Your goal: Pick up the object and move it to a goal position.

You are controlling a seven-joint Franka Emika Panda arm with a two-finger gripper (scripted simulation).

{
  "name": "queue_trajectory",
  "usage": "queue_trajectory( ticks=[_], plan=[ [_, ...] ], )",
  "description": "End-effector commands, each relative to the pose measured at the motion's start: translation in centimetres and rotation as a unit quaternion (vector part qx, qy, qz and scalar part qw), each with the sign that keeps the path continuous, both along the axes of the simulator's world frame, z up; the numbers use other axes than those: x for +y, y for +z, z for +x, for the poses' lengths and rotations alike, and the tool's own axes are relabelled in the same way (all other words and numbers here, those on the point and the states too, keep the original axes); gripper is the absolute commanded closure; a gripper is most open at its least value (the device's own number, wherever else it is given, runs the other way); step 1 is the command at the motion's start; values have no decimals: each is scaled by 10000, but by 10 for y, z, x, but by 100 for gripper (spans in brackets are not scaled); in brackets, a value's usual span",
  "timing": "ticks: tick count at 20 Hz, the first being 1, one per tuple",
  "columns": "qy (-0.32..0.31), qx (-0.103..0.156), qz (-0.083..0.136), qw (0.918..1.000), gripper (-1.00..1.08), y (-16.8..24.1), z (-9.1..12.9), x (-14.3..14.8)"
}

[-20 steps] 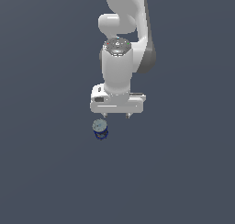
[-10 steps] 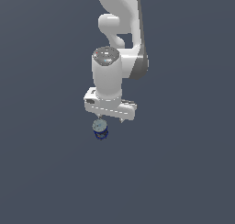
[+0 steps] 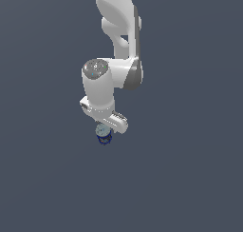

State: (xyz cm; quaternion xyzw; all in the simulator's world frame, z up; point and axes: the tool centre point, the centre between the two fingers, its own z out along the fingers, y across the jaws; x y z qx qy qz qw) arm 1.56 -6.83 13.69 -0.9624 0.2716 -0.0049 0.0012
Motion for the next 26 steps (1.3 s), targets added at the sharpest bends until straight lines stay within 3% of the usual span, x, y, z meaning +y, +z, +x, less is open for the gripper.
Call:
queue_trajectory(
  ticks=[1, 8, 15, 26],
  plan=[
    [-289, 18, 4, 9996, -92, -5, 0, -7],
    [-720, 48, 6, 9974, -92, -12, -2, -17],
    [-735, 50, 6, 9973, -92, -16, -2, -18],
    [-762, 51, 5, 9971, -92, -61, -3, -18]
  ],
)
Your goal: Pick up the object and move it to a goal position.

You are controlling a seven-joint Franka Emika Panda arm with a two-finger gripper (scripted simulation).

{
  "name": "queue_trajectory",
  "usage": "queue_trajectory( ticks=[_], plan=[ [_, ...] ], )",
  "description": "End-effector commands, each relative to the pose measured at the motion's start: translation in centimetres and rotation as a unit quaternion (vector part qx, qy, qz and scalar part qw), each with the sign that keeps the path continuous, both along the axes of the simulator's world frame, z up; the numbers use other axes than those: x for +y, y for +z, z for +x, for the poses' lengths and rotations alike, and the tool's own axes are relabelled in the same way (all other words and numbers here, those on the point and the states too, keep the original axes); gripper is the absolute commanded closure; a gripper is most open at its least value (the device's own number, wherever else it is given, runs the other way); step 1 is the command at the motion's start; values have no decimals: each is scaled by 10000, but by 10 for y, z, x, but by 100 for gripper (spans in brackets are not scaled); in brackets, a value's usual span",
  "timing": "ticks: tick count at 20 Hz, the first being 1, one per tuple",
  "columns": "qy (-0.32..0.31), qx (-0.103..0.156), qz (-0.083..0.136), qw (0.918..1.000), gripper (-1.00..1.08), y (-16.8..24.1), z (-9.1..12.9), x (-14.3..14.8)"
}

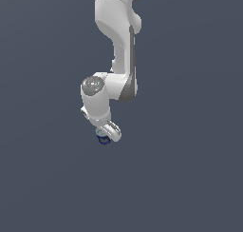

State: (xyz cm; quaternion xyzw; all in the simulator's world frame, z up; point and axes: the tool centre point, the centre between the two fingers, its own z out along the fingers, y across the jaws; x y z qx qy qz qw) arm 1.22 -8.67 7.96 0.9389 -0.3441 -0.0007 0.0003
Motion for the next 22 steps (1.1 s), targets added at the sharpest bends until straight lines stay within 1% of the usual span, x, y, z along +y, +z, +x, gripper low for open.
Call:
queue_trajectory(
  ticks=[1, 3, 4, 16, 22],
  plan=[
    [-1, -7, -1, 10000, -92, -5, 1, 0],
    [-1, -7, -1, 10000, -92, -5, 2, 0],
    [-1, -7, -1, 10000, 108, -5, 2, 0],
    [0, -7, 4, 10000, 108, -4, 2, 2],
    [0, -7, 4, 10000, 108, 15, 3, 19]
  ],
)
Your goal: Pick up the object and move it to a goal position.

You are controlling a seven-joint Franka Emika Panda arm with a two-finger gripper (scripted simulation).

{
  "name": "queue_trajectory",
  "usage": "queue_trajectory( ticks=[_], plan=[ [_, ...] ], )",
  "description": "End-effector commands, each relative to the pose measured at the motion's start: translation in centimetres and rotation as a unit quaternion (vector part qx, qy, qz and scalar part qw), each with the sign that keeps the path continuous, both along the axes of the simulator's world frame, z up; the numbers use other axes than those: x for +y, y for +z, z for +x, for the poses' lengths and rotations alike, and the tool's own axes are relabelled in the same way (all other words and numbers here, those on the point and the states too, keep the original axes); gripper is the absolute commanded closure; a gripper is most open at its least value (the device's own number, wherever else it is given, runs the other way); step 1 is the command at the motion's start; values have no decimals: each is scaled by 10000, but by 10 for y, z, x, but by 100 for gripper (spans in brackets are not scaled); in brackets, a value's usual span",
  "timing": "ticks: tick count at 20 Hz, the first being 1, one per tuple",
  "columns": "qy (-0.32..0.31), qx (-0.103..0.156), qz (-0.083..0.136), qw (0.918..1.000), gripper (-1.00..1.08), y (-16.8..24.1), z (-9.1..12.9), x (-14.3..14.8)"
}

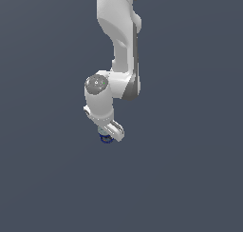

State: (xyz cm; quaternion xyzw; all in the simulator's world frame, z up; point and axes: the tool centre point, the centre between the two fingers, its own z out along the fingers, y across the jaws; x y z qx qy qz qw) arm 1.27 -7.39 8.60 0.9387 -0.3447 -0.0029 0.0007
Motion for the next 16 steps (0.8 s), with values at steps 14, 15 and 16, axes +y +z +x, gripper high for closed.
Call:
queue_trajectory(
  ticks=[14, 15, 16],
  plan=[
    [0, -30, -12, 10000, 108, 126, 11, 111],
    [0, -30, -12, 10000, 108, 136, 12, 120],
    [-1, -30, -14, 10000, 108, 145, 13, 128]
  ],
)
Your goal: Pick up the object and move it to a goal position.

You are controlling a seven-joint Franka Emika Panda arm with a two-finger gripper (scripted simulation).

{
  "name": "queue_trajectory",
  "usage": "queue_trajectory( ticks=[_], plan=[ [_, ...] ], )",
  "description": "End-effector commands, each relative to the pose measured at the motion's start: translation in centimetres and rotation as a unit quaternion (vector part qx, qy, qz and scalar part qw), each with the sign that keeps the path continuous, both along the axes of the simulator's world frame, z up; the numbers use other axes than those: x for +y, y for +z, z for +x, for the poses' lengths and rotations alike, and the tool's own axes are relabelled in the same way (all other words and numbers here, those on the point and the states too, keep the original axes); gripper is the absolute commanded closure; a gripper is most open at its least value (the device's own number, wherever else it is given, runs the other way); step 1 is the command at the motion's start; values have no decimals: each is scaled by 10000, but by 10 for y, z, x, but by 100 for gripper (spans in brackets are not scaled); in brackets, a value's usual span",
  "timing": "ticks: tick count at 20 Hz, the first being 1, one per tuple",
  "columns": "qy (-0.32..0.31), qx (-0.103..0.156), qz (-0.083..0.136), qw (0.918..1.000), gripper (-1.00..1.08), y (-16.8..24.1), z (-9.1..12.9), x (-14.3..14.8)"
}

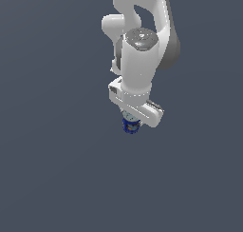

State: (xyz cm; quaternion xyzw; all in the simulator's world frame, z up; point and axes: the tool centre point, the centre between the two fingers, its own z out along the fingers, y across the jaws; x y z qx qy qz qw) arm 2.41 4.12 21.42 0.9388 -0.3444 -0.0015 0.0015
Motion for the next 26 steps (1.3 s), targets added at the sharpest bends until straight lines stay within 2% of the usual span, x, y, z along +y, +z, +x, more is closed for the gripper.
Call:
queue_trajectory(
  ticks=[1, 14, 20, 26],
  plan=[
    [-4, -20, -2, 10000, 108, 26, 3, 21],
    [-5, -20, 1, 10000, 108, 136, 15, 120],
    [-3, -20, 6, 10000, 108, 168, 21, 149],
    [-1, -19, 9, 10000, 108, 185, 24, 166]
  ],
)
